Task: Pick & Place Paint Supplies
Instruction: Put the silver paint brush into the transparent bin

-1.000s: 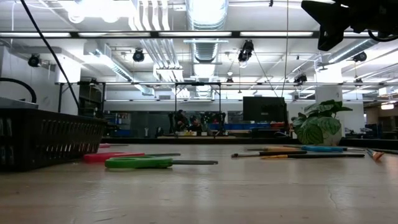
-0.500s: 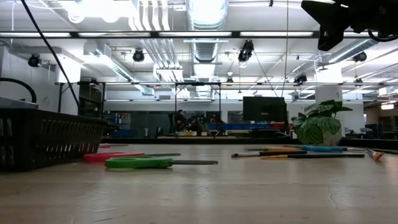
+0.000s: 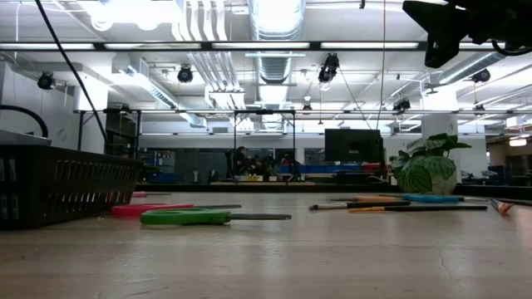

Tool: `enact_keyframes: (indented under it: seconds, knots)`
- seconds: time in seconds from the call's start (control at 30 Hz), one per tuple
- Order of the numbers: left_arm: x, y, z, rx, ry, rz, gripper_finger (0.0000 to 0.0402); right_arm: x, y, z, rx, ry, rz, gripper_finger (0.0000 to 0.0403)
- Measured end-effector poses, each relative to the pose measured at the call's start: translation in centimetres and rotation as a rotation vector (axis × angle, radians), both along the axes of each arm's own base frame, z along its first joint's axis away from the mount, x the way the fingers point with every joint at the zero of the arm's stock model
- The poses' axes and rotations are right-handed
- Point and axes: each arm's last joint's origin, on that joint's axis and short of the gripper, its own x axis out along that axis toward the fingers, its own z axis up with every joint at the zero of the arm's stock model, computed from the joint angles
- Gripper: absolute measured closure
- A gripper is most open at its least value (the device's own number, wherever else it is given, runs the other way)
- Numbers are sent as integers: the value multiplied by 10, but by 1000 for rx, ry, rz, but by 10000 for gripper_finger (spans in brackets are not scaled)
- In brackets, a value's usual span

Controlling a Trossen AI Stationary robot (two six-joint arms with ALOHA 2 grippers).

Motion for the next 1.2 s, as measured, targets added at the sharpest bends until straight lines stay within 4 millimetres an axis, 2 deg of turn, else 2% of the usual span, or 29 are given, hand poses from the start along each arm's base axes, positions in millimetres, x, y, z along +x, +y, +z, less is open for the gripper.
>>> enact_keyframes:
  seconds: [0.23, 0.5, 0.7, 0.93, 1.1, 1.2]
  knots:
    - [20, 24, 28, 145, -284, 29, 289, 0, 0, 0, 0, 0, 0, 243]
    - [78, 56, 34, 351, -363, 102, 289, 0, 0, 0, 0, 0, 0, 243]
    - [136, 84, 23, 409, -344, 153, 289, 0, 0, 0, 0, 0, 0, 243]
    - [198, 106, -2, 456, -385, 45, 289, 0, 0, 0, 0, 0, 0, 243]
    - [232, 120, -25, 505, -438, -73, 289, 0, 0, 0, 0, 0, 0, 243]
    - [248, 131, -38, 473, -463, -73, 283, 0, 0, 0, 0, 0, 0, 243]
